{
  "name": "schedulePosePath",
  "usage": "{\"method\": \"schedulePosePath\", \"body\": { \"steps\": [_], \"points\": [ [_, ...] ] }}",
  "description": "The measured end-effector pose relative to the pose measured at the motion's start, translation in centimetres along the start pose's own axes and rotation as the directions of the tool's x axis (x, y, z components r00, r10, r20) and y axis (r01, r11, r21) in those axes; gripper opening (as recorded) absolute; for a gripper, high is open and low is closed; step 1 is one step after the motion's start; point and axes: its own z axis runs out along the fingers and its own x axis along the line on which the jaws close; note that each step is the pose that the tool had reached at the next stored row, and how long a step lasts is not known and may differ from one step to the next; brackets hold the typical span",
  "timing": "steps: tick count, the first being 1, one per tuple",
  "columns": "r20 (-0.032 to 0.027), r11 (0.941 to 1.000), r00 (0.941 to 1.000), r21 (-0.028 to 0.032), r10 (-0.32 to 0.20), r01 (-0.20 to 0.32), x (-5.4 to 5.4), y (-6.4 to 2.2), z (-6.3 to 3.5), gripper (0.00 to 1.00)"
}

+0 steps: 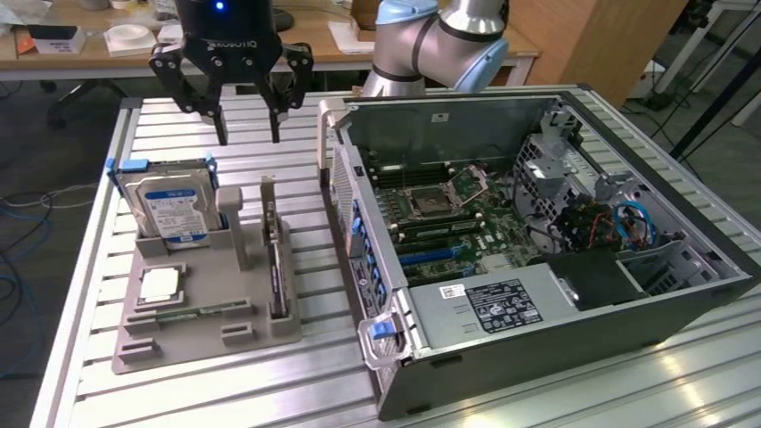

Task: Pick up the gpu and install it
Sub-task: 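Pick up the gpu and move the gpu toward the slot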

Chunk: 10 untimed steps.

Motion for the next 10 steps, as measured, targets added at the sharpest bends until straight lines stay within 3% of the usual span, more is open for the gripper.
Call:
{"method": "schedulePosePath", "body": {
  "steps": [10],
  "points": [
    [-0.0002, 1.0000, 1.0000, 0.0001, 0.000, 0.000, -0.06, -0.72, -0.04, 0.59]
  ]
}}
